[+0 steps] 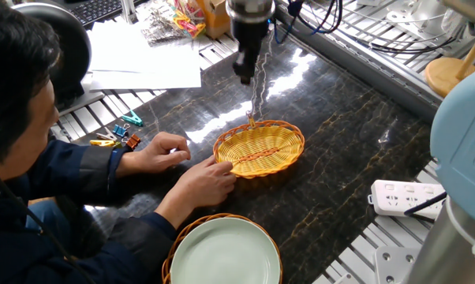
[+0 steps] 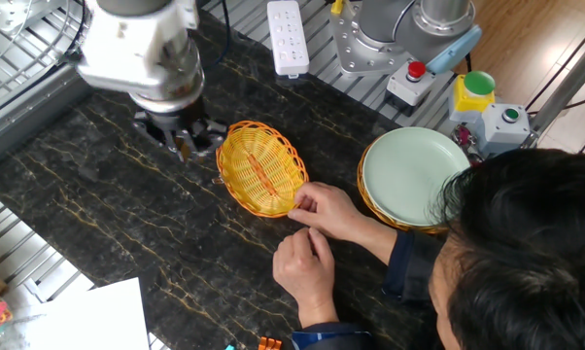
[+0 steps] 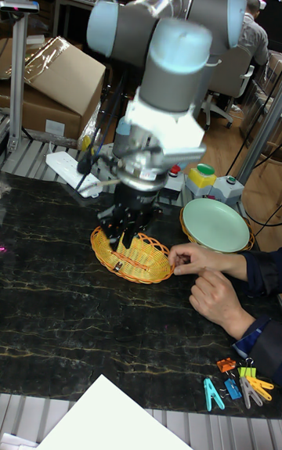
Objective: Use a clamp
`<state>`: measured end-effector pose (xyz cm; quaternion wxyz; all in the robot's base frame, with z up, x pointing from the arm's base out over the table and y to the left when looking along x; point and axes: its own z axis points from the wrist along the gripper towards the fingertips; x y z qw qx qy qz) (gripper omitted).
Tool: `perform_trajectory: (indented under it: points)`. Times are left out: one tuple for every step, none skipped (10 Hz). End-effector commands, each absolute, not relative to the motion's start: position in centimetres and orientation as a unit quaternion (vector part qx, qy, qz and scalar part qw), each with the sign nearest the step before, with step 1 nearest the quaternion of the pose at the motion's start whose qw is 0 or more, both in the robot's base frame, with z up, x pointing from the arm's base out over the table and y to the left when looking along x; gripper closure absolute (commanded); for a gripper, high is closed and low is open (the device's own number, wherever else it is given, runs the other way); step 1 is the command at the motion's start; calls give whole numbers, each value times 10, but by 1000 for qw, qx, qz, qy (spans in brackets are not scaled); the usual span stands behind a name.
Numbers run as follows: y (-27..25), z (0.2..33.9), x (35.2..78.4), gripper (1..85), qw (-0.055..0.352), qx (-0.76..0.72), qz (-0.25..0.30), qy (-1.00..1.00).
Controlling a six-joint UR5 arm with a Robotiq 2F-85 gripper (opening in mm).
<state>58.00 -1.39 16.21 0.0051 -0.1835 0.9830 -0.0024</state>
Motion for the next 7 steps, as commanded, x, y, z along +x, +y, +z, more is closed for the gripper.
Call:
perform_trajectory:
  points:
    - [-6, 195, 605, 847, 40, -60, 11, 997]
    - [2, 199, 612, 847, 51, -32, 23, 998]
    - [16, 203, 623, 847, 67, 0, 43, 997]
    - [22, 206, 632, 847, 82, 11, 45, 996]
    - [21, 207, 636, 847, 90, 9, 41, 995]
    - [20, 208, 639, 847, 95, 9, 39, 995]
    - [18, 208, 641, 847, 99, 6, 34, 994]
